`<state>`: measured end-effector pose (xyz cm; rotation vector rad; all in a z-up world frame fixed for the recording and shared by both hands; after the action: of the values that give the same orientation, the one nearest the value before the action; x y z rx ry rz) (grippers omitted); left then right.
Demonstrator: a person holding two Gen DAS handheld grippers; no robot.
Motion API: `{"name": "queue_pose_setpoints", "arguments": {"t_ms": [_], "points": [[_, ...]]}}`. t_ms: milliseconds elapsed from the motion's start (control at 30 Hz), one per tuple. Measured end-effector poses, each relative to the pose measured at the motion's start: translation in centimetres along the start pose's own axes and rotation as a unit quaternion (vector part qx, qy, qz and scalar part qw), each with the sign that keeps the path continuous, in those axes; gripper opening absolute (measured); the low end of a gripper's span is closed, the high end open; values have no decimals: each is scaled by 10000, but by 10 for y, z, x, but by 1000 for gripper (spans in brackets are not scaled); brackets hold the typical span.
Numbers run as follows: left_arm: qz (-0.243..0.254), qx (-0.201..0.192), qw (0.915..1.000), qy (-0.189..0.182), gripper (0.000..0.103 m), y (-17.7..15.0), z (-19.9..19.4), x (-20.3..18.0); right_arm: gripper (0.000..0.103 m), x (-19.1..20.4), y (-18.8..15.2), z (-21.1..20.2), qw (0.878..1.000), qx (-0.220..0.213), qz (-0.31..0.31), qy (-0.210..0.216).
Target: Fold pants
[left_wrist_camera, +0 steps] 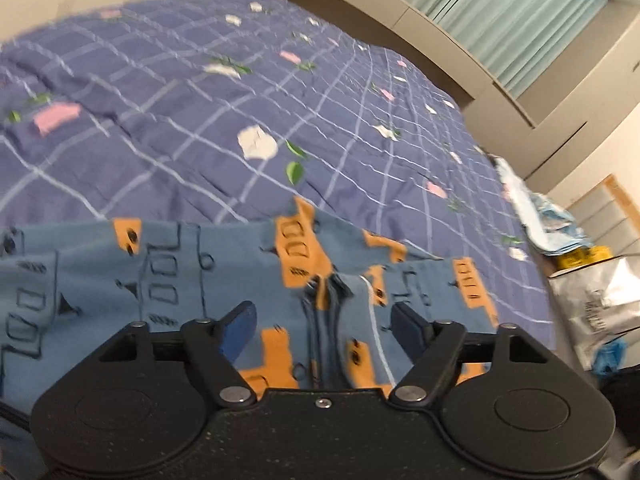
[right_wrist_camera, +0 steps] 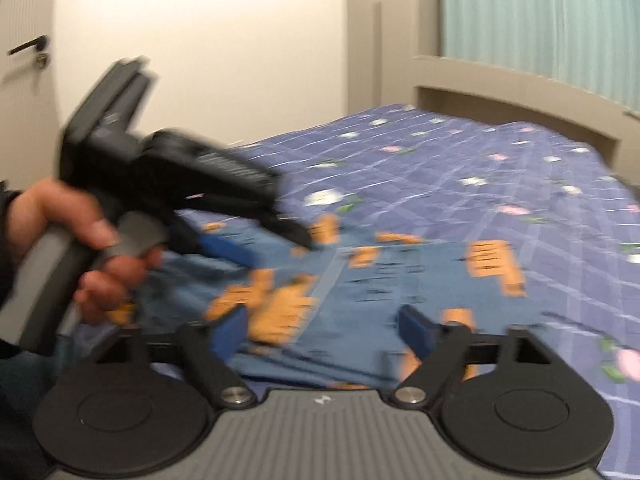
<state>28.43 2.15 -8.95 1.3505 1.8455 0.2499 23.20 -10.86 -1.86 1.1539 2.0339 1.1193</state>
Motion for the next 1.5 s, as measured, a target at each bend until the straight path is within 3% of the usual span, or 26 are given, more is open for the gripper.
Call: {"name": "queue_pose_setpoints", "arguments": {"t_ms": [133,200,367,667,933,1200,1300,1500], "points": [[312,36,9986,420,85,-7,11,-2,103,-60,4,11,9937,-4,100,-1114],[465,25,9972,580,85,-11,16,-3,103,-83,4,24,9901,80,113,-1398],[683,-7,9949,742,86,-14,18,-4,103,-124,14,61,9862,96,282,-1627],[517,-48,9956,786,87,-7,21,-1,103,-145,14,104,9827,368,49,-1814],[779,-27,9940,766,88,-26,-4,2,103,-130,-24,54,9801,487,-55,-1924],[808,-403,9941,606,95,-49,-68,8,103,-107,-42,3,9774,393,73,-2074],[849,-721,9918,622,102,-54,-101,16,103,-87,-32,-8,9806,133,101,-1955],[579,-1265,9852,1000,102,-63,-153,61,103,-18,-13,4,9906,-218,-119,-1342]]}}
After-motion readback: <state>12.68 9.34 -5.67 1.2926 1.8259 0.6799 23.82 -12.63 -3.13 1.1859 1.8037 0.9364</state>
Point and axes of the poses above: each gripper's, at about its wrist camera, not at the fingertips, and z roughly the way its jaws point, x to its left, y to its top, the point moved 9 cm from there along z, roughly the way its jaws point, and after that the axes turned 1 degree about -y, right-handed, at the moved point
